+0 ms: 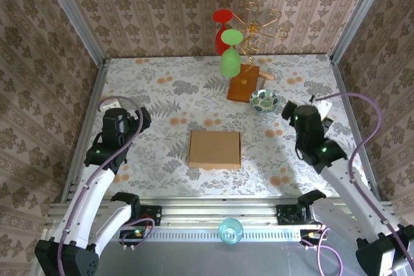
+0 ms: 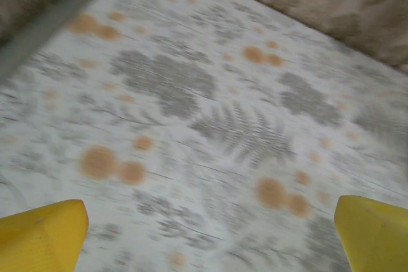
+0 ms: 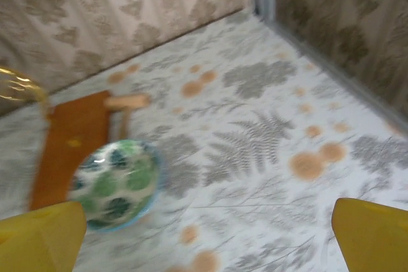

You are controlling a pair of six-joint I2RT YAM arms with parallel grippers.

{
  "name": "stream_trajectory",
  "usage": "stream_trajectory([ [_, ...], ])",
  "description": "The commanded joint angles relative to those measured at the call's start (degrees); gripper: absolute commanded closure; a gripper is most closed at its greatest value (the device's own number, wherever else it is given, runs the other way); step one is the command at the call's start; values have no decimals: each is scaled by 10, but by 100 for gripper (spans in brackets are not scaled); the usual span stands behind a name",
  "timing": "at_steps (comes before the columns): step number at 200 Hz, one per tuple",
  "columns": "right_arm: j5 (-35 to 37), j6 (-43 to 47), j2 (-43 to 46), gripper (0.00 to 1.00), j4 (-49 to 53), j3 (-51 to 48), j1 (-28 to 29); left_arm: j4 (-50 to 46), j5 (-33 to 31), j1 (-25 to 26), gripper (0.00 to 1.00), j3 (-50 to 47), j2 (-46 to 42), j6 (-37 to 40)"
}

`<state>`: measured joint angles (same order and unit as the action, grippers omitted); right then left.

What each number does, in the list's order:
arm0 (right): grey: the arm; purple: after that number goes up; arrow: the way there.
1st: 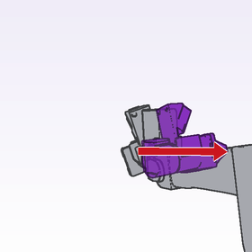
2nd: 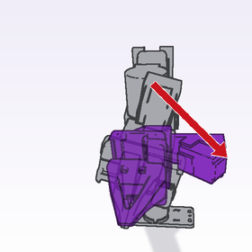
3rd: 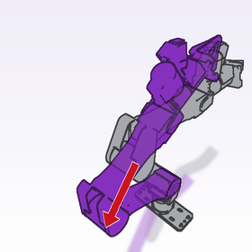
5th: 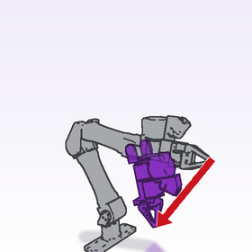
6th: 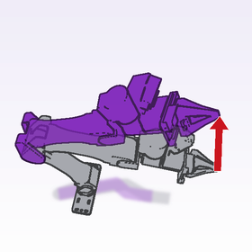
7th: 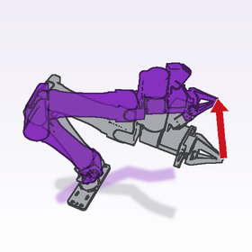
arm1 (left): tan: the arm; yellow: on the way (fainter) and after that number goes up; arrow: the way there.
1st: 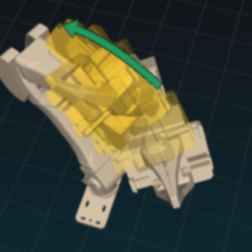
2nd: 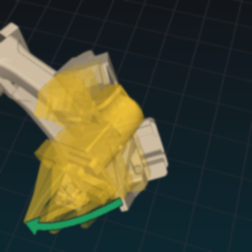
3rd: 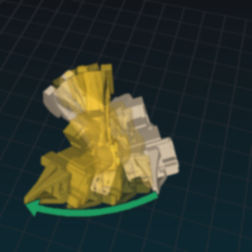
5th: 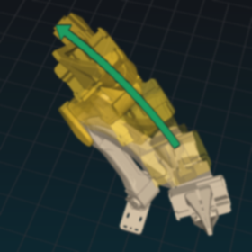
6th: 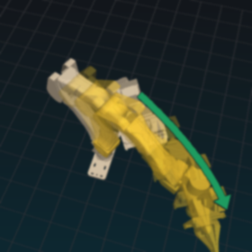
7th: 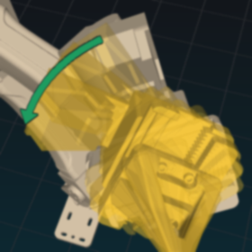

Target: Fold the paper box

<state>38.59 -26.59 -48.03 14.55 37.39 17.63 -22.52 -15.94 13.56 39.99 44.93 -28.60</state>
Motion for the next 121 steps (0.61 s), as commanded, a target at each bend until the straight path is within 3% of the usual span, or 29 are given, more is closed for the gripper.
stream_trajectory([
  [1, 76, 185, -32, 0, -238, -88, -10, 77, -84, -4, 0, -73, -3, 194],
  [27, -18, 178, -108, 0, -296, -126, -21, 220, -59, -15, 0, -168, 3, 281],
  [65, -110, 197, -225, 0, -500, -175, -57, 414, 21, -55, 0, -238, 116, 290],
  [85, -165, 215, -261, 0, -546, -168, -91, 445, 70, -84, 0, -205, 189, 289],
  [103, -228, 248, -286, 0, -594, -169, -120, 529, 111, -103, 0, -194, 253, 297],
  [121, -265, 212, -334, 0, -650, -180, -166, 607, 142, -126, 0, -180, 311, 296],
])
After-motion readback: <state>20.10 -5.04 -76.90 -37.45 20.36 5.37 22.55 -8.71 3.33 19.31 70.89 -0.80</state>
